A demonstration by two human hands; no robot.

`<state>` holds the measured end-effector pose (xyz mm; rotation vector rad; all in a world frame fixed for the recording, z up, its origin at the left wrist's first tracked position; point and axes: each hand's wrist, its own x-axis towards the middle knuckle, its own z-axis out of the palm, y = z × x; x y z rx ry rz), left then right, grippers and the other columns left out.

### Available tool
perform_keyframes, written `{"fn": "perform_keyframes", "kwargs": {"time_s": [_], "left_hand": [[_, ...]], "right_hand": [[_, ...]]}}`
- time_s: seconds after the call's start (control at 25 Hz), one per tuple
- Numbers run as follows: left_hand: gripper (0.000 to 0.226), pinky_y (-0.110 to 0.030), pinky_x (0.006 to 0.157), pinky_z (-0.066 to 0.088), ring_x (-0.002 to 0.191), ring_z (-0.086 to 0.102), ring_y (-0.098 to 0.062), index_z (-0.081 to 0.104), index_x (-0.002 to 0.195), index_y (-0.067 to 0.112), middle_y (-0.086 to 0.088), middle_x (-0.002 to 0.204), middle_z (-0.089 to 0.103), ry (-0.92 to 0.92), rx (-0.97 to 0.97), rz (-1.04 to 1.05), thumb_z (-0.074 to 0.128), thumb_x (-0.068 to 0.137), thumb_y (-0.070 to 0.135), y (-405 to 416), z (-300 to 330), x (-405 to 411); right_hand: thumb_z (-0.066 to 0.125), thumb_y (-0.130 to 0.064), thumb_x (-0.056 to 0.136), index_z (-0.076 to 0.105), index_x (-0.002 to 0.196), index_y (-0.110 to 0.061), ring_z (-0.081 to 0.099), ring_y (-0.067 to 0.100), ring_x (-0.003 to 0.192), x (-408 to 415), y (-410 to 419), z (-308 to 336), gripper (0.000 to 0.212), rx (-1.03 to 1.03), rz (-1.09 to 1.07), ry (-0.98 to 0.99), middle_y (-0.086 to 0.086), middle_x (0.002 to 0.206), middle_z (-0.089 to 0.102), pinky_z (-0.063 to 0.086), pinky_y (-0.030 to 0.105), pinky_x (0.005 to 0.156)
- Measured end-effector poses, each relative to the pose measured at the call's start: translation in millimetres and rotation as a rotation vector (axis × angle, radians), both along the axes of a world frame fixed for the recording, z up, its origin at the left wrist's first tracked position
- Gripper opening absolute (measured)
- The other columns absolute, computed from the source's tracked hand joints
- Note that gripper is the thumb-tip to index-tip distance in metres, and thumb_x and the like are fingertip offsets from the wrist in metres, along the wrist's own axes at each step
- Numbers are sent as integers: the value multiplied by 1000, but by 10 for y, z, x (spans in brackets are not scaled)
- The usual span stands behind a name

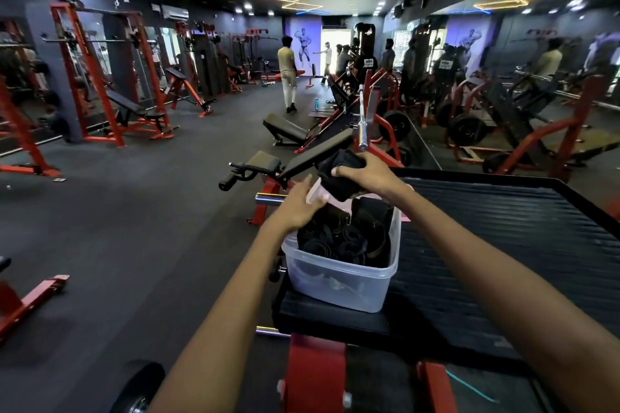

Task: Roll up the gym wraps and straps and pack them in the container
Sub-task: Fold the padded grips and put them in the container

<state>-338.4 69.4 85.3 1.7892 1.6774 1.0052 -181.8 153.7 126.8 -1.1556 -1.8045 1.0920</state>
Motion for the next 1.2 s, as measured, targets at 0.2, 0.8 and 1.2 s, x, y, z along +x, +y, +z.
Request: {"fn": "perform_keyframes", "kwargs": {"time_s": [0.2,0.8,1.2], "left_hand": [[51,-31,110,28,134,37,-27,31,143,7,-13,146,39,63,-87,23,47,96,18,-39,-80,16],[43,-32,83,39,111,53,-36,34,137,10,-23,128,53,159,-222,163,44,96,18,55,-172,-66],[42,-34,88,40,113,52,-36,36,135,10,-22,128,53,129,-218,167,46,95,19,32,-145,-57]], "right_hand": [[81,-49,59,57,113,-11,61,26,100,-43,205,-108,70,228,-211,-235,10,113,62,55,40,82],[68,-41,78,62,110,-5,59,33,104,-412,277,-416,48,483,64,-1022,19,114,65,43,33,82],[79,-21,71,65,105,1,61,33,106,-440,359,-348,43,365,26,-1059,21,112,64,47,32,82]]}}
